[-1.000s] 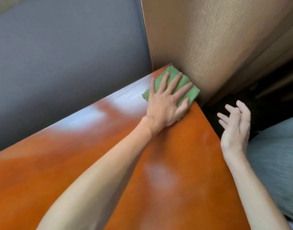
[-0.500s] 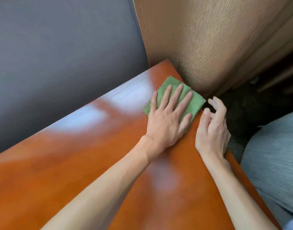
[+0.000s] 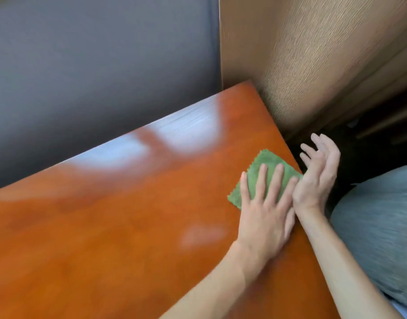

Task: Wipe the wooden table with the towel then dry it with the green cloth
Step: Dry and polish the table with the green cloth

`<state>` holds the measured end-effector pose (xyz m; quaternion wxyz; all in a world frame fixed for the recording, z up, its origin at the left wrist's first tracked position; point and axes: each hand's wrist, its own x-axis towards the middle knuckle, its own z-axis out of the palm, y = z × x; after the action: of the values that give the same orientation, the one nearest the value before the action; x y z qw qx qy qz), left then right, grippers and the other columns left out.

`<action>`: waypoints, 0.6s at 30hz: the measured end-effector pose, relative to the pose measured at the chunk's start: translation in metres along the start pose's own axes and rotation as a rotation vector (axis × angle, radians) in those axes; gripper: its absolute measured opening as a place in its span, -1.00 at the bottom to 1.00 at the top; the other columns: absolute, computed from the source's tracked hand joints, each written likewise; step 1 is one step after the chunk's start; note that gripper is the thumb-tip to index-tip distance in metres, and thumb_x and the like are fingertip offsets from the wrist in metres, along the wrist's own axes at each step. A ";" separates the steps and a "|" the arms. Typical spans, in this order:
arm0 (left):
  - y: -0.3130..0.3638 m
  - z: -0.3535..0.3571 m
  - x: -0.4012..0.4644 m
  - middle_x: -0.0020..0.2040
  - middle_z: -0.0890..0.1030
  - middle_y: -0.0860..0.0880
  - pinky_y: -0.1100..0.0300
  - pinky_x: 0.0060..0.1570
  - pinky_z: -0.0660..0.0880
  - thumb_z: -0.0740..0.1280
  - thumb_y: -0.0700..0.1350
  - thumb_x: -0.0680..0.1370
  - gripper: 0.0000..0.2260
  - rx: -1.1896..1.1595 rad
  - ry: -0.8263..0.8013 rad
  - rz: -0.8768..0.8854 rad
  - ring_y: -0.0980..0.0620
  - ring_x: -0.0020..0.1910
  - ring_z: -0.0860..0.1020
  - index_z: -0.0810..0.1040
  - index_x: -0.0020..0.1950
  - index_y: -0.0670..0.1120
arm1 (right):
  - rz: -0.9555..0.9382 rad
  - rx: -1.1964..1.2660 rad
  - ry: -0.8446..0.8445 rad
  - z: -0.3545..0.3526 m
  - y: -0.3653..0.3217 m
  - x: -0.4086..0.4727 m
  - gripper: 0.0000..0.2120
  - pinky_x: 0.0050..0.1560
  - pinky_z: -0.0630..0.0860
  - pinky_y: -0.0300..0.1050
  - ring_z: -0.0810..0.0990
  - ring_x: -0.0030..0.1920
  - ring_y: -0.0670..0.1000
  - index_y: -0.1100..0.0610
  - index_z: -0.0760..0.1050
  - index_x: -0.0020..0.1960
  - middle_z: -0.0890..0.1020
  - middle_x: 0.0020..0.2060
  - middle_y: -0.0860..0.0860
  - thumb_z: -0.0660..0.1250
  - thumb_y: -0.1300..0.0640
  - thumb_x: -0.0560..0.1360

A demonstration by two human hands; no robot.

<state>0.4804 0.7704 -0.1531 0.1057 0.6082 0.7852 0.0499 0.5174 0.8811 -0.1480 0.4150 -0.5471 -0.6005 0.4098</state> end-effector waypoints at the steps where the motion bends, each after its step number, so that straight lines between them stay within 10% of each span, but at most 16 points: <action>1: 0.006 0.002 -0.015 0.63 0.10 -0.11 -0.40 0.46 -0.03 0.02 0.17 0.66 -0.47 0.000 -0.026 0.026 -0.25 0.61 -0.07 0.13 0.62 0.04 | 0.021 -0.003 -0.004 -0.007 0.003 0.000 -0.58 0.38 0.45 0.02 0.50 0.35 -0.03 0.22 0.32 0.45 0.46 0.39 0.09 0.02 0.07 0.67; 5: -0.026 -0.008 0.007 0.63 0.12 -0.01 -0.47 0.42 -0.09 0.03 0.27 0.63 -0.47 0.041 -0.028 0.160 -0.22 0.61 -0.02 0.14 0.60 0.20 | 0.066 -0.031 -0.021 -0.026 0.010 -0.008 -0.51 0.42 0.40 -0.07 0.42 0.42 -0.05 0.13 0.26 0.51 0.38 0.46 0.04 0.03 -0.02 0.63; 10: -0.141 -0.048 0.112 0.60 0.21 0.05 -0.40 0.38 0.06 0.00 0.24 0.66 -0.56 0.019 0.091 -0.268 -0.32 0.56 0.10 0.19 0.55 0.29 | 0.076 -0.081 -0.060 -0.026 0.002 -0.024 -0.54 0.21 0.36 -0.49 0.38 0.42 -0.09 0.06 0.20 0.52 0.34 0.48 0.02 0.04 0.03 0.64; 13: -0.216 -0.069 0.105 0.30 0.55 -0.06 -0.10 0.09 0.33 0.01 0.16 0.69 -0.63 -0.023 0.155 -0.473 -0.26 0.21 0.50 0.41 0.44 0.16 | 0.042 -0.112 -0.140 -0.025 -0.011 -0.041 -0.53 0.30 0.35 -0.29 0.36 0.41 -0.10 0.07 0.18 0.53 0.32 0.49 0.05 0.07 0.08 0.63; 18: -0.295 -0.089 -0.048 0.09 0.62 -0.14 -0.05 0.11 0.42 0.15 -0.08 0.69 -0.68 -0.187 0.435 -0.670 -0.21 0.12 0.55 0.48 0.41 -0.06 | -0.060 -0.181 -0.242 -0.015 -0.045 -0.088 -0.54 0.41 0.33 -0.03 0.36 0.43 0.02 0.17 0.23 0.50 0.37 0.44 0.13 0.10 0.13 0.61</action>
<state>0.1930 0.6537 -0.1221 0.0028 0.2817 0.9359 0.2113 0.5221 0.7910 -0.1048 0.3008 -0.5106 -0.6966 0.4044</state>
